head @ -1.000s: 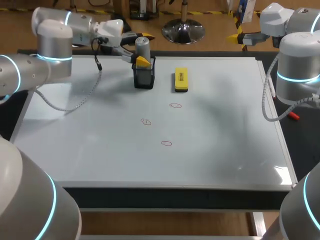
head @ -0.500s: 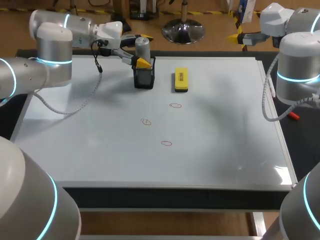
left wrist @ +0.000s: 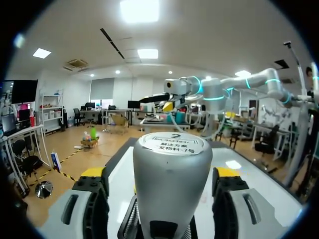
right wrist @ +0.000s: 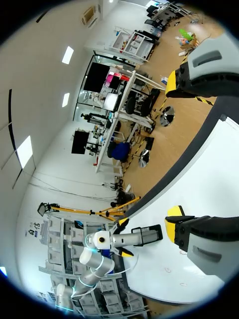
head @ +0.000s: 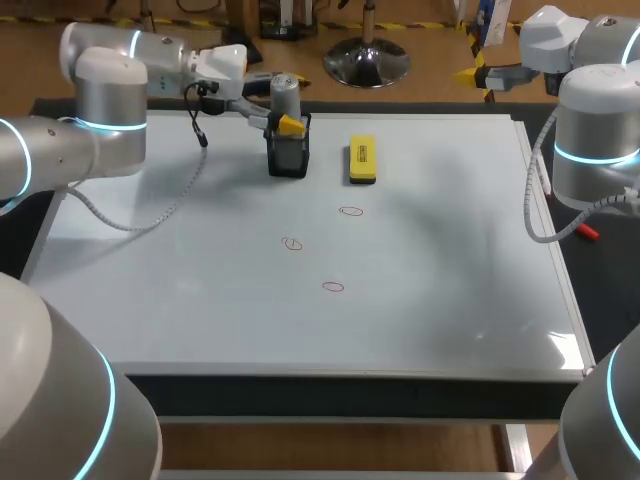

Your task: Pick up the inspection probe, press it on each red-marked spot on the whiteboard one by one, put down the probe, pick up the eraser, and wipe off all the red marks.

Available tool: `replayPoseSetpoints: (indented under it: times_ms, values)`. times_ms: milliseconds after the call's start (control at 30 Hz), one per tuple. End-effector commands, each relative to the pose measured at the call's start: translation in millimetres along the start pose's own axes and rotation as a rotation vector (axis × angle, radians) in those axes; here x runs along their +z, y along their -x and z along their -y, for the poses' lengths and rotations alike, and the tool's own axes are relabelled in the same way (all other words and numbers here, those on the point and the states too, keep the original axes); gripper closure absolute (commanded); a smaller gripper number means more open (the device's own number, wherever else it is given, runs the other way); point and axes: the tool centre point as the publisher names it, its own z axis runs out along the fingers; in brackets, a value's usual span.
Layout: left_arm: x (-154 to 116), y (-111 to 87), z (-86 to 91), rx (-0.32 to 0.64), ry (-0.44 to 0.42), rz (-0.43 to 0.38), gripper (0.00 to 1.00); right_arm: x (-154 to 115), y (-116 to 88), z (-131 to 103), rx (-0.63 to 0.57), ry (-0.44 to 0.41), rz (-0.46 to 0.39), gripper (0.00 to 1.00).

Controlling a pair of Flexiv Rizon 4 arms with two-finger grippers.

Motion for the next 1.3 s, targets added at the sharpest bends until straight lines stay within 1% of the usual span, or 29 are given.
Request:
replayPoseSetpoints:
  times_ms: [33,67,100,267,500,667,800,900,1000,1300]
  values:
    - [-0.7,1.3,-0.8,0.003,-0.001,-0.004,0.73,0.1,0.4,0.3,0.000,0.000,-0.001,0.00]
    - [-1.5,1.3,-0.7,0.004,-0.002,-0.003,0.99,0.1,0.4,0.3,0.000,0.000,-0.001,0.00]
    - [-2.4,1.1,-0.7,0.005,-0.001,-0.003,1.00,0.1,0.4,0.3,0.000,0.000,-0.001,0.00]
    - [-4.3,-1.2,4.3,0.017,-0.002,-0.004,1.00,0.1,0.4,0.3,0.000,0.000,-0.001,0.00]
    - [-5.0,-5.4,18.9,0.053,-0.010,-0.008,1.00,0.1,0.4,0.3,0.000,0.000,-0.001,0.00]
    - [-5.2,-6.3,29.4,0.064,-0.012,-0.025,1.00,0.1,0.4,0.3,0.000,0.000,-0.001,0.00]
    - [-7.2,-5.5,37.0,0.039,-0.011,-0.018,1.00,0.1,0.4,0.3,0.000,0.000,-0.001,0.00]
    - [-7.5,-6.8,46.8,0.045,-0.013,-0.019,1.00,0.1,0.4,0.3,0.000,0.000,-0.001,0.00]
    - [-11.9,-6.2,53.0,0.049,-0.021,-0.011,1.00,0.1,0.4,0.3,0.000,0.000,-0.001,0.00]
    - [-22.7,-6.2,76.9,0.072,-0.038,0.025,1.00,0.1,0.4,0.3,0.000,0.000,-0.001,0.00]
